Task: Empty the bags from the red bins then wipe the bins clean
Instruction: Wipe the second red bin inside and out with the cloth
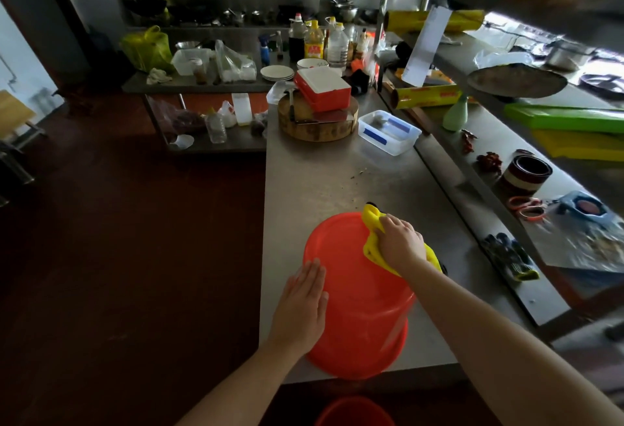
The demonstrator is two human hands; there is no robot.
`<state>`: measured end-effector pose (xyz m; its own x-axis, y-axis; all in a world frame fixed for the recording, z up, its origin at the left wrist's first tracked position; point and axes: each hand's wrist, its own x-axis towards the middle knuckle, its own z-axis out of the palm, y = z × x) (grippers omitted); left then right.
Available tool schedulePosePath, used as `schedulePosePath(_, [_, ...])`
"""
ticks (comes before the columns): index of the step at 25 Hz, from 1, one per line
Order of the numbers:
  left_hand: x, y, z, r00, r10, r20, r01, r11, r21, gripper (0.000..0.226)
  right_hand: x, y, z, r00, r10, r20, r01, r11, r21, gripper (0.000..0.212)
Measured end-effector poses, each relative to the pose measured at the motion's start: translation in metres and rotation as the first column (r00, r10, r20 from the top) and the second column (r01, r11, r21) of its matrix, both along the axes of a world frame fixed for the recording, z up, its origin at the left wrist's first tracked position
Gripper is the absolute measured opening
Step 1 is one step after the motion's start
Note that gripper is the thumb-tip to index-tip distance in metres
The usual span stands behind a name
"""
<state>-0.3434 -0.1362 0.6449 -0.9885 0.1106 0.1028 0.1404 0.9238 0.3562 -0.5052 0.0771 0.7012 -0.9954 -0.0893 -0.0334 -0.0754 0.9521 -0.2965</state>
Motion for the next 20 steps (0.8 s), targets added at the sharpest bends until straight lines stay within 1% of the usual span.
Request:
schedulePosePath(2, [0.000, 0.001, -0.001, 1.000, 0.015, 0.009, -0.014, 0.999, -0.031, 0.059, 0.021, 0.008, -0.003, 0.999, 0.031, -0.034, -0.031, 1.000, 0.003, 0.038])
schedulePosePath(5, [0.000, 0.003, -0.003, 0.999, 0.034, -0.005, -0.034, 0.998, -0.054, 0.059, 0.054, 0.012, -0.006, 0.992, 0.078, -0.100, -0.074, 0.996, 0.043, 0.036])
schedulePosePath(7, [0.000, 0.005, -0.005, 0.998, 0.055, -0.018, -0.056, 0.997, -0.046, 0.059, 0.070, 0.007, -0.008, 0.985, 0.117, -0.129, -0.111, 0.992, 0.051, 0.037])
schedulePosePath(9, [0.000, 0.006, -0.002, 0.998, 0.064, -0.026, -0.065, 0.997, -0.030, 0.061, 0.082, 0.001, -0.009, 0.974, 0.166, -0.156, -0.163, 0.986, 0.027, 0.046])
schedulePosePath(11, [-0.001, 0.007, 0.001, 0.997, 0.075, -0.022, -0.076, 0.996, -0.048, 0.066, 0.087, 0.001, -0.011, 0.957, 0.221, -0.188, -0.225, 0.974, 0.001, 0.056])
schedulePosePath(14, [0.000, 0.015, 0.012, 0.995, 0.078, -0.054, -0.080, 0.996, -0.035, 0.067, 0.084, 0.009, -0.006, 0.949, 0.286, -0.129, -0.294, 0.955, -0.043, 0.068])
schedulePosePath(16, [0.003, 0.025, 0.023, 0.991, 0.031, -0.129, -0.030, 1.000, 0.008, 0.062, 0.084, 0.019, -0.002, 0.939, 0.326, -0.107, -0.337, 0.936, -0.104, 0.065])
schedulePosePath(18, [0.006, 0.041, 0.034, 0.970, -0.082, -0.230, 0.095, 0.994, 0.047, 0.054, 0.089, 0.035, -0.003, 0.917, 0.375, -0.137, -0.394, 0.904, -0.163, 0.064])
schedulePosePath(20, [0.007, 0.054, 0.040, 0.953, -0.176, -0.248, 0.194, 0.980, 0.048, 0.049, 0.097, 0.052, -0.006, 0.894, 0.403, -0.193, -0.436, 0.883, -0.174, 0.060])
